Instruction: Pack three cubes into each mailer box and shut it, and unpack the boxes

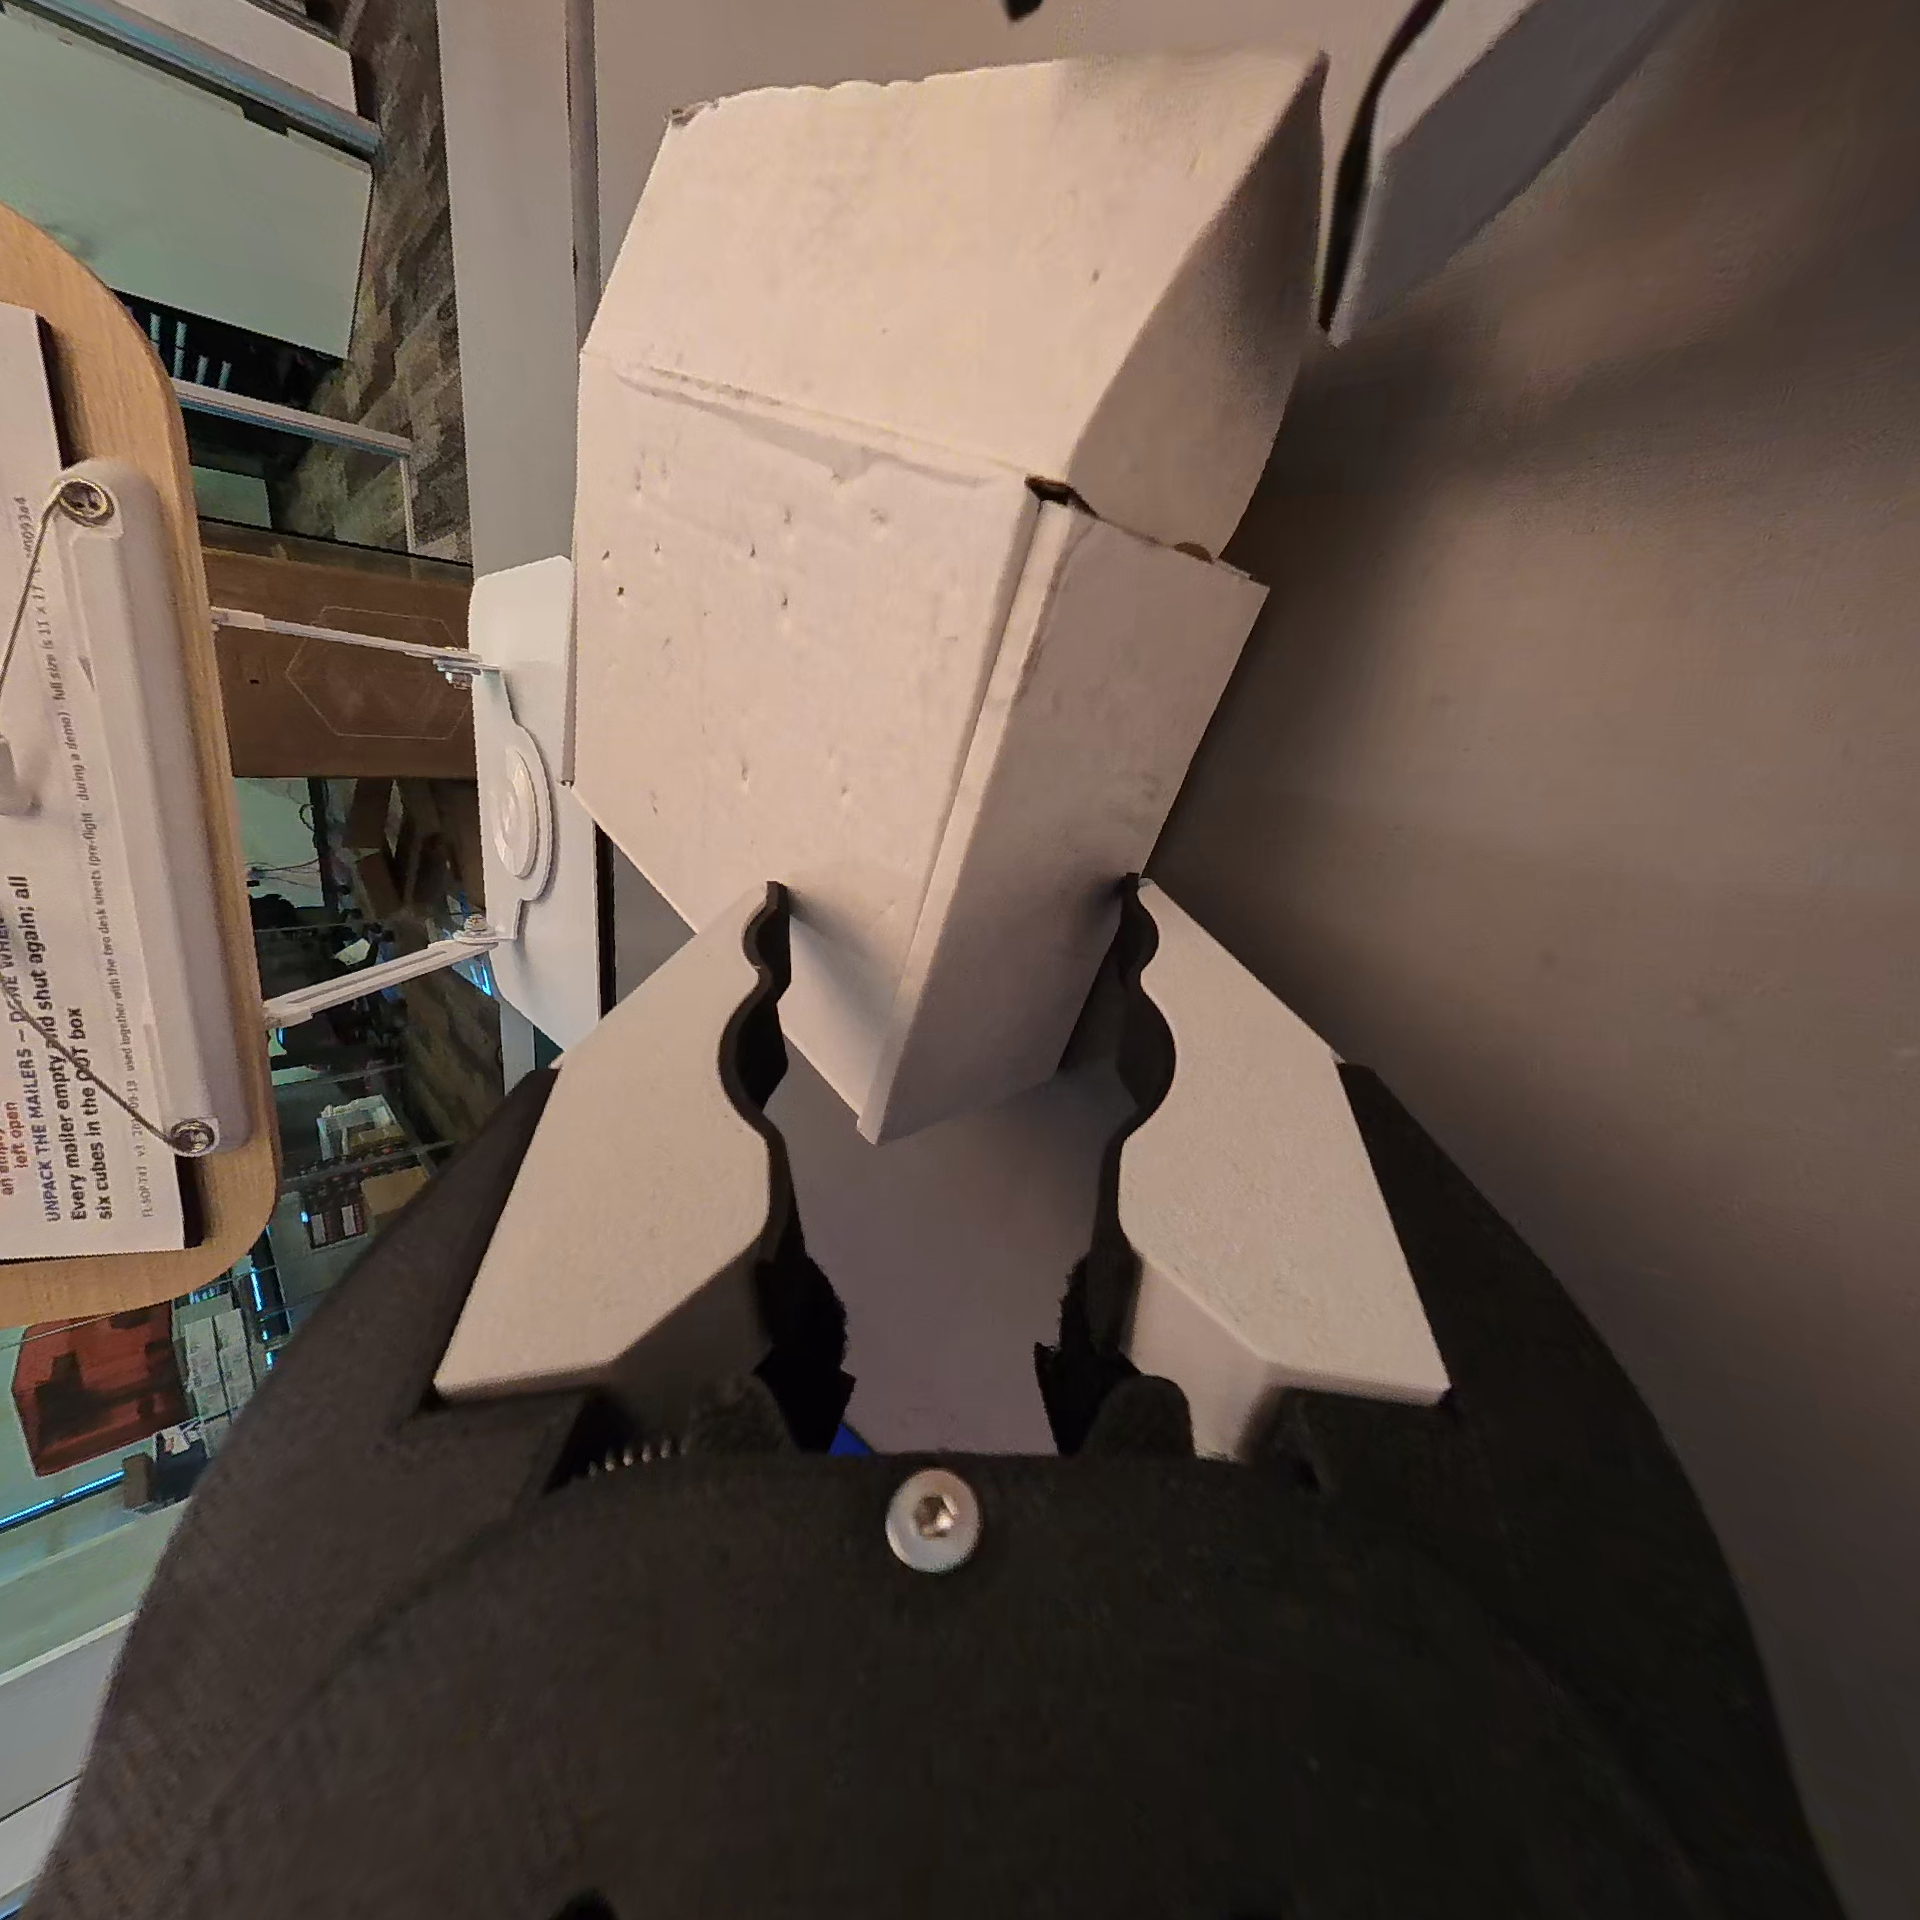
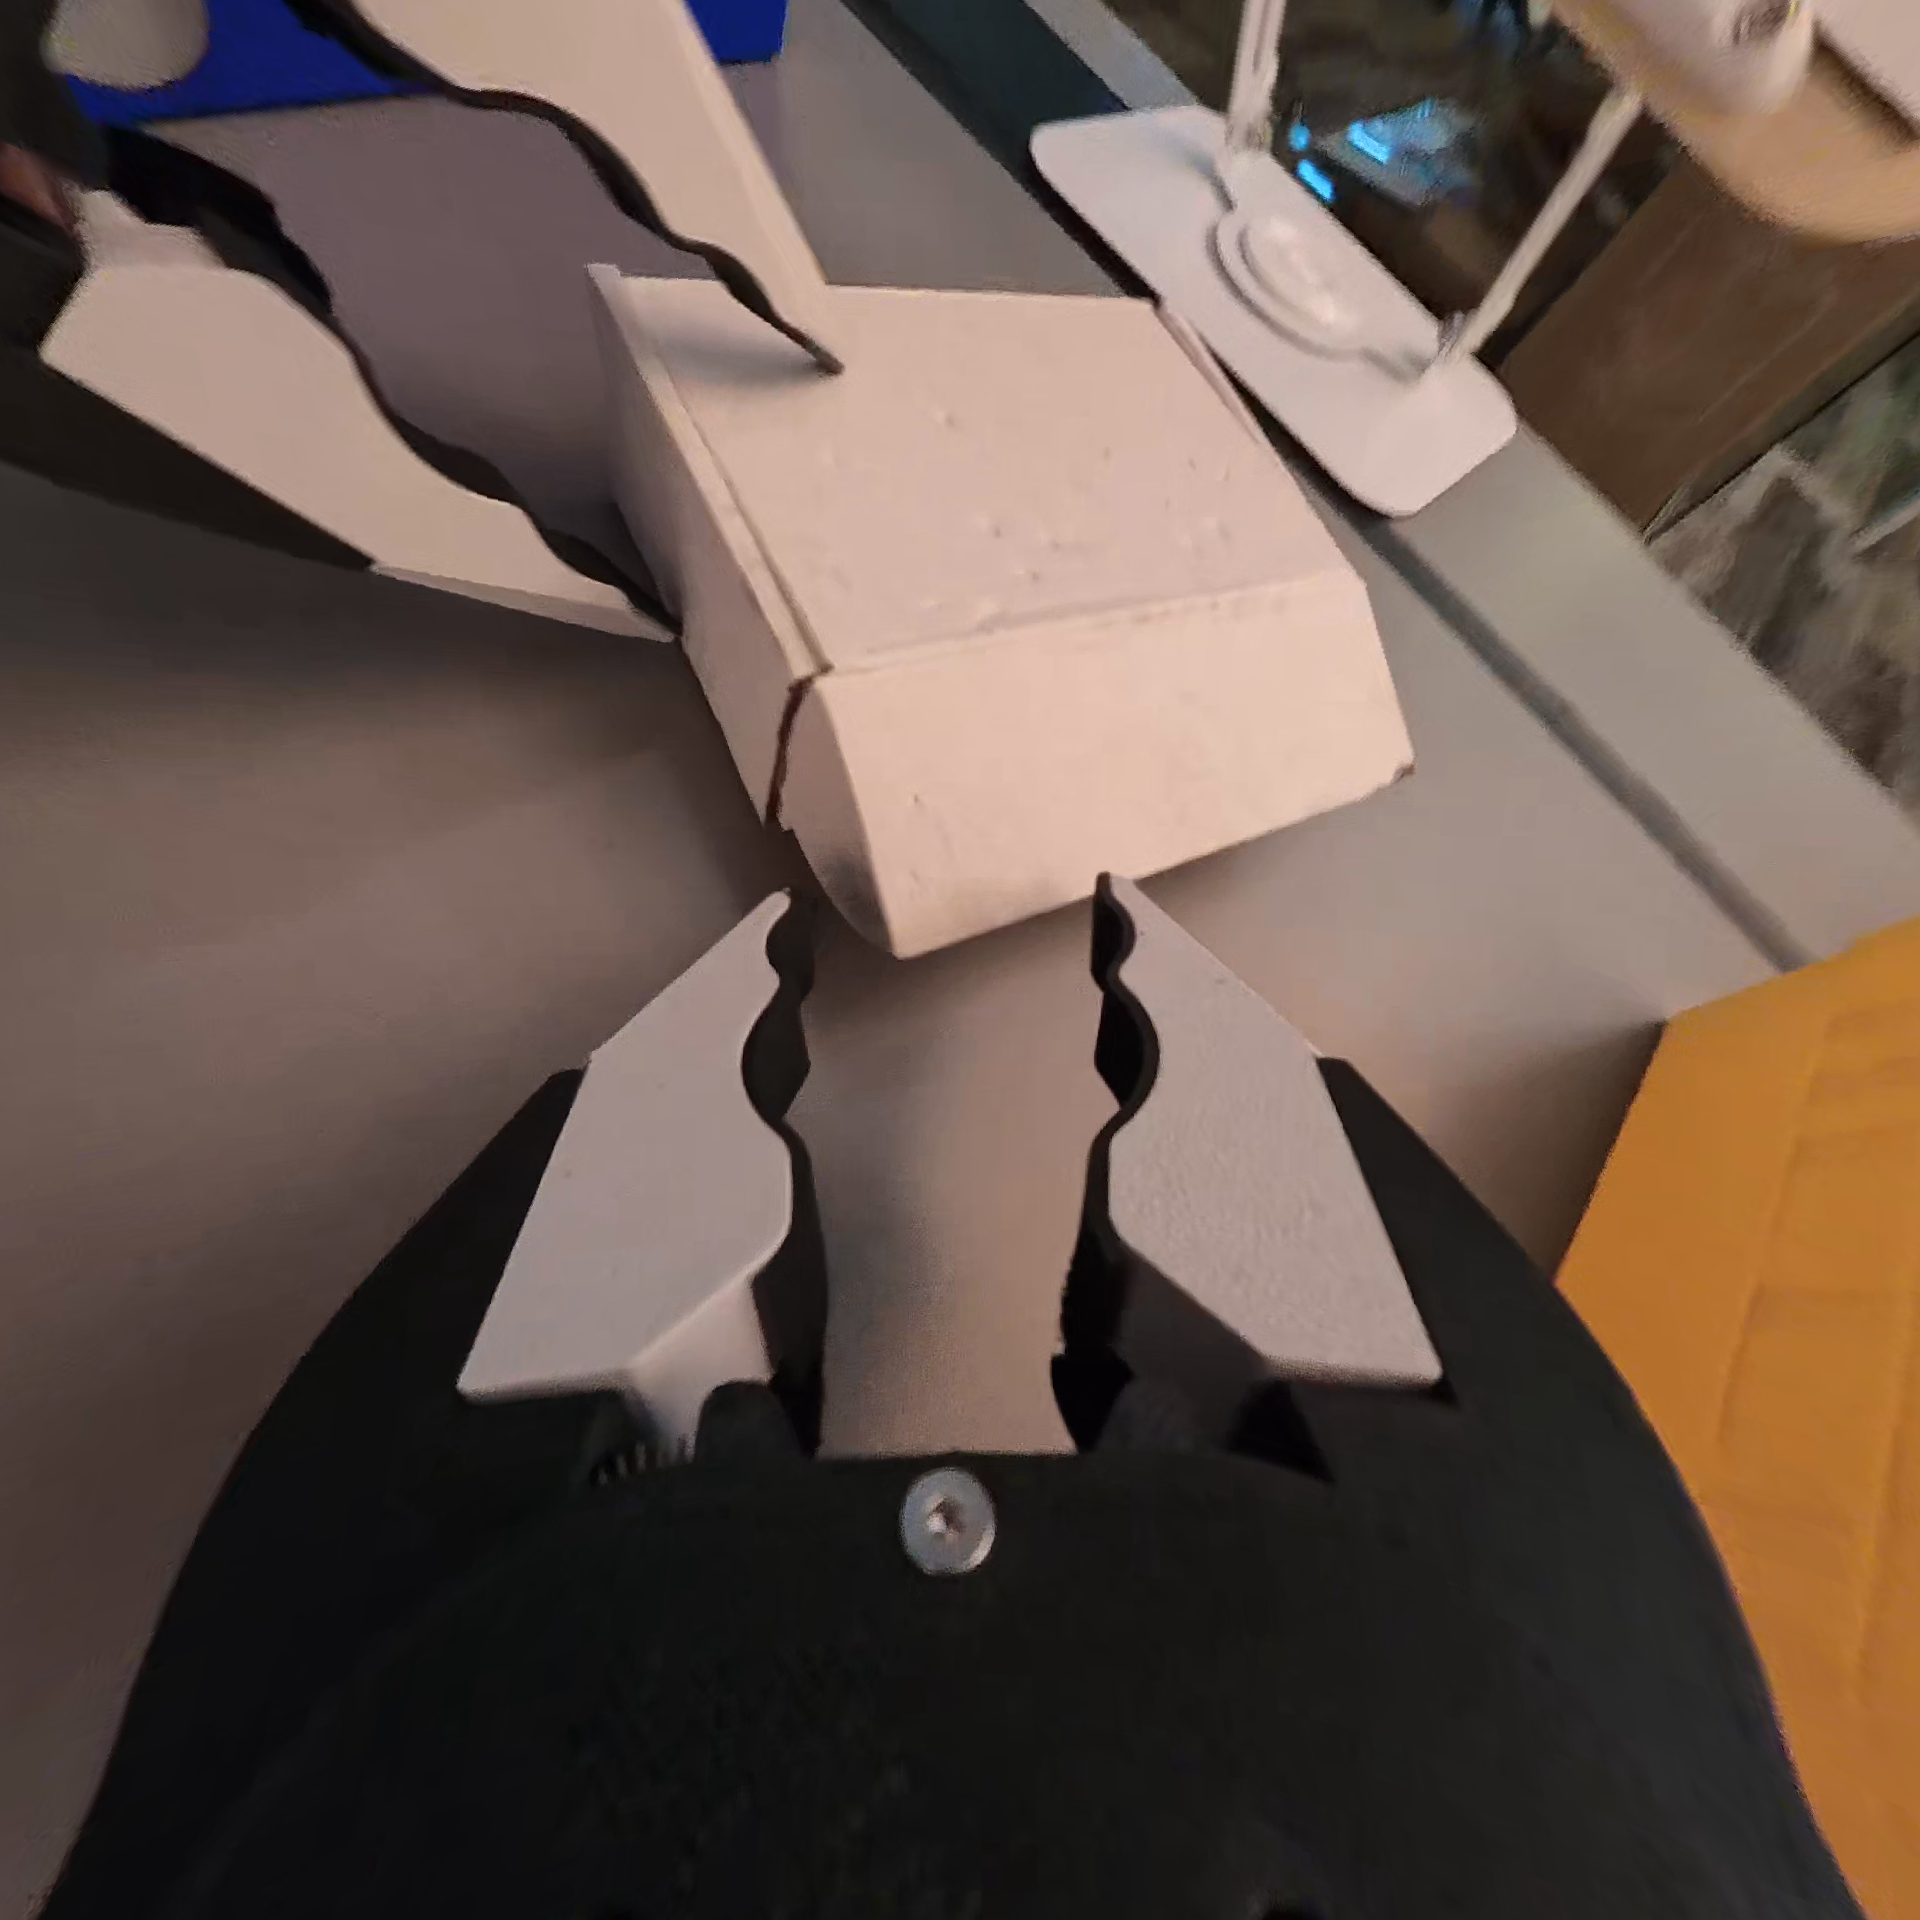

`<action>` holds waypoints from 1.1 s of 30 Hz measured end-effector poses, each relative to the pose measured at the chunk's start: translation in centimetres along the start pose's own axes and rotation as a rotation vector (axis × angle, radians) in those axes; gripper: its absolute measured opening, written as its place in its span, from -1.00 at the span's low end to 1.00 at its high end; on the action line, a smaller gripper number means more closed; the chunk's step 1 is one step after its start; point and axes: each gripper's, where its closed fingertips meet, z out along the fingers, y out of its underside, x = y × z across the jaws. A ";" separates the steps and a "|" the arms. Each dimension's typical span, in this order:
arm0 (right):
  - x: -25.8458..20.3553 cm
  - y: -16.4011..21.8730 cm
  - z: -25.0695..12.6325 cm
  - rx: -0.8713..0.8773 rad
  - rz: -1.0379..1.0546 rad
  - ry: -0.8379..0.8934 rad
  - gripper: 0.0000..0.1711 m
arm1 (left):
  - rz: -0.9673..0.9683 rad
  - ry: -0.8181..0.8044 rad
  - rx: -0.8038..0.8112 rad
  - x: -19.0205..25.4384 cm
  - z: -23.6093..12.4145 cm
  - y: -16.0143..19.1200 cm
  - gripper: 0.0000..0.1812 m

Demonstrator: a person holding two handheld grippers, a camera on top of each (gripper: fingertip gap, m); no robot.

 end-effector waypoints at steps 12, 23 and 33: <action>-4.1 -0.7 0.6 0.050 0.095 -0.223 -0.35 | -0.017 0.093 -0.039 0.2 -1.4 1.2 -0.32; -1.2 -4.8 -0.2 0.300 0.152 -0.182 -0.23 | -0.325 0.247 -0.032 -2.3 -6.6 2.6 -0.06; 3.3 -4.3 4.7 0.254 0.546 -0.353 0.25 | -0.389 0.502 -0.259 2.7 -6.0 5.0 -0.18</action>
